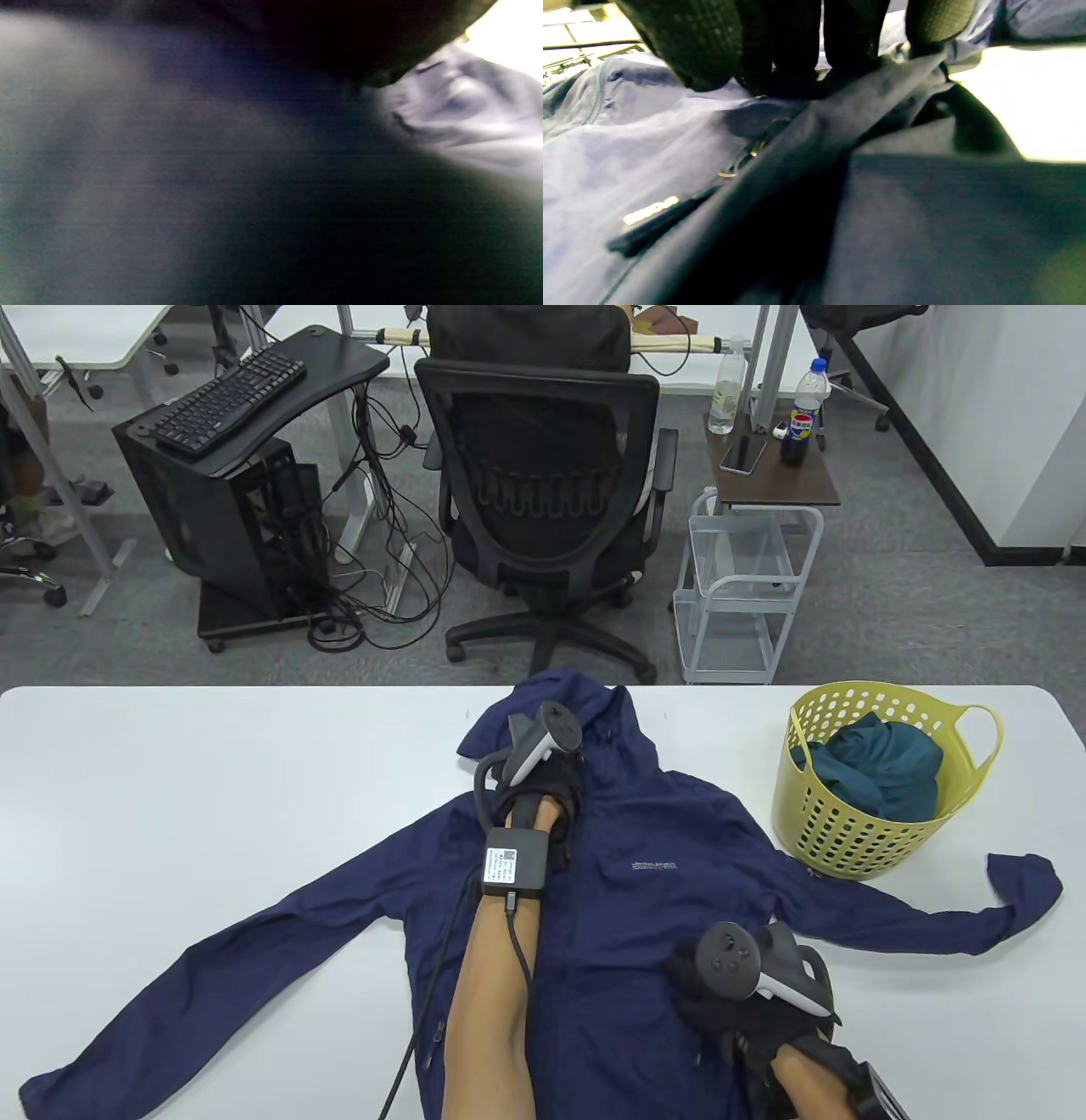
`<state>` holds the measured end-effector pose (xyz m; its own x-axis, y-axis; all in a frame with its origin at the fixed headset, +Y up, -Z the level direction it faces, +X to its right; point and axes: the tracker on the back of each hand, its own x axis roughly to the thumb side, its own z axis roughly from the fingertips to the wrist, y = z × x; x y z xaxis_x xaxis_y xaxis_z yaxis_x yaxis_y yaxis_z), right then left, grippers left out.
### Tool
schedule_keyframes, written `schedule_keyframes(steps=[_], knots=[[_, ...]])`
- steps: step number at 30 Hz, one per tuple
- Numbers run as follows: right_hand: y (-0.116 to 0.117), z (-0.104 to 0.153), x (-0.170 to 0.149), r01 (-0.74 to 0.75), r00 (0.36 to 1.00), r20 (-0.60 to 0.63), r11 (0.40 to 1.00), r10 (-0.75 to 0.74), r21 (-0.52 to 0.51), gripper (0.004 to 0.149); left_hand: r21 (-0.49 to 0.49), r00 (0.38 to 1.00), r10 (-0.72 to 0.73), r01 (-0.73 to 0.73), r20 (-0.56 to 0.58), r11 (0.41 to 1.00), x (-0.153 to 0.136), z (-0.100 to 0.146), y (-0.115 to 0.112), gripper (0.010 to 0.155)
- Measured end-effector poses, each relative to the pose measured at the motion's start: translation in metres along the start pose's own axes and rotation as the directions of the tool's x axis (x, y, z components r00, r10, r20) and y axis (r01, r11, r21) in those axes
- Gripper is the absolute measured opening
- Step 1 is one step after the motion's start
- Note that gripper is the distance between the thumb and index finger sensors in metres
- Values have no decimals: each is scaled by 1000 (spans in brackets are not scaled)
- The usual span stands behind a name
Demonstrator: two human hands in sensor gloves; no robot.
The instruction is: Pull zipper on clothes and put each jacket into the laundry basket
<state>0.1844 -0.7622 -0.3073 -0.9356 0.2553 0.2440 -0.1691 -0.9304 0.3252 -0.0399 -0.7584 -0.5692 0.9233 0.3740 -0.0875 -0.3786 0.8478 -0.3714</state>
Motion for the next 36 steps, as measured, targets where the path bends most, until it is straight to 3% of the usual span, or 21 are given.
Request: schedule_keyframes(steps=[2,3,4,6,12,15,21,24,26,29,32,36], knots=[[0,-1,-2,14,1000,-3,1000,-14,1,53,-8,999,46,-46,12,999,3,9,0,63],[0,-1,-2,15,1000,-2,1000,-15,0,53,63,999,35,-35,-1,997,7,13,-1,54],[0,-1,-2,14,1000,0,1000,-14,-1,53,143,1000,-9,10,-3,990,12,19,-3,47],[-1,2,-3,13,1000,12,1000,-13,-5,53,210,995,-94,85,32,974,23,31,-7,44],[-6,5,-6,87,995,43,994,-85,-66,52,327,964,-247,203,98,923,43,87,-9,43],[-5,4,-6,102,994,35,988,-99,-113,52,349,966,-229,174,122,921,38,111,-16,43],[-14,11,-11,92,989,-68,914,-129,-394,55,320,955,-230,162,189,934,26,164,-48,46],[-19,10,-6,100,986,-66,869,-150,-484,65,355,939,-263,173,221,919,29,191,-60,46],[-21,8,0,93,988,-56,849,-142,-520,71,381,927,-290,185,238,906,32,206,-67,46],[-23,0,8,82,993,-36,877,-112,-474,75,416,903,-342,215,261,884,38,223,-77,45],[-22,-4,12,21,998,-40,878,-46,-478,62,433,892,-358,217,276,875,40,233,-80,44],[-26,5,14,-16,1000,-23,815,4,-579,46,420,926,-285,163,246,893,30,231,-75,45]])
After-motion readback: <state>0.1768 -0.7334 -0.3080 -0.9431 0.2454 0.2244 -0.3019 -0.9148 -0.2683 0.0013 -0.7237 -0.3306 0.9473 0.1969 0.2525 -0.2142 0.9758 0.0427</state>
